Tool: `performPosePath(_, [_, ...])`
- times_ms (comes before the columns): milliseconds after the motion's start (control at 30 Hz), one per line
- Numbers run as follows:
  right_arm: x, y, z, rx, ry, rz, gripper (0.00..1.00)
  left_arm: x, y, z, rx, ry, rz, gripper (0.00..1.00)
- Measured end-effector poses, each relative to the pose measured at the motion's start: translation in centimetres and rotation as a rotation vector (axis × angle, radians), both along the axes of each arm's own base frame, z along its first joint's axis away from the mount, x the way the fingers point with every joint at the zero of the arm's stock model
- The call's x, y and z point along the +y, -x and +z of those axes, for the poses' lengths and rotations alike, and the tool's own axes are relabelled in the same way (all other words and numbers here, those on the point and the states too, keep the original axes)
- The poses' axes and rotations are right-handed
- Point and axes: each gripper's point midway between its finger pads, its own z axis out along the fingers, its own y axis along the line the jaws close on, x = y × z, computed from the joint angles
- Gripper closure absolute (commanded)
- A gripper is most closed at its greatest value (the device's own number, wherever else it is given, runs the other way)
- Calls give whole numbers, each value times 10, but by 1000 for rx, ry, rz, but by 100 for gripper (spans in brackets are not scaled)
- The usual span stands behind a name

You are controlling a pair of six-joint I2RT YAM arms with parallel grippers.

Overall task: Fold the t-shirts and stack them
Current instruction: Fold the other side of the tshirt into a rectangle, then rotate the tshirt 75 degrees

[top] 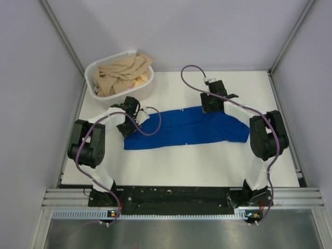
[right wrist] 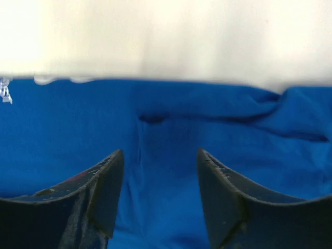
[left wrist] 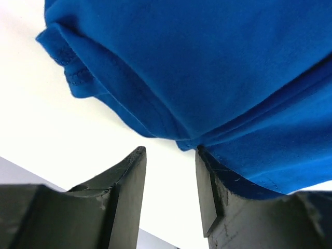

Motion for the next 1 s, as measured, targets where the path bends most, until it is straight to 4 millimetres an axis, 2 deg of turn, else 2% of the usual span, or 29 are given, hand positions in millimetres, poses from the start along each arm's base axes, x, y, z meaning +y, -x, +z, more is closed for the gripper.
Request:
performPosePath(33, [-3,3,4,-6,-8,-7,33,1,0,1,-3,-4,2,51])
performPosePath(67, [-9,10,10,-9,-14,-16,32,1,-1,2,-8,-8,3,50])
performPosePath(167, [-41,32,39,-38,-53,-97,32,2,-2,10,-29,-9,7,50])
performPosePath(233, [-75,43,63,-83,-88,-198,31,1,-2,22,-51,7,5,51])
performPosePath(300, [-120,59,82,-137,-134,-342,32,-6,-1,38,-84,48,-8,53])
performPosePath(333, [-138,74,84,-148,-170,-415,34,-10,0,46,-101,71,-18,55])
performPosePath(367, [-153,78,83,-149,-173,-462,35,-14,2,54,-115,91,-31,55])
performPosePath(433, [-176,101,65,-121,-241,-582,37,-29,7,65,-143,153,-69,56])
performPosePath(500, [-187,126,37,-54,-289,-685,38,-38,15,64,-134,191,-97,57])
performPosePath(567, [-189,149,6,36,-330,-772,40,-43,24,51,-90,199,-110,58])
performPosePath(600, [-186,159,-6,75,-350,-798,43,-41,28,37,-52,187,-104,57])
performPosePath(667, [-180,168,-21,129,-377,-833,52,-36,33,16,5,157,-88,58])
performPosePath(767, [-178,165,-39,177,-410,-882,79,-26,40,-8,75,94,-65,58])
performPosePath(833, [-183,156,-44,180,-444,-916,100,-23,37,-8,61,72,-62,58])
performPosePath(1000, [-195,126,-47,163,-487,-942,100,-12,43,-9,30,14,-83,58])
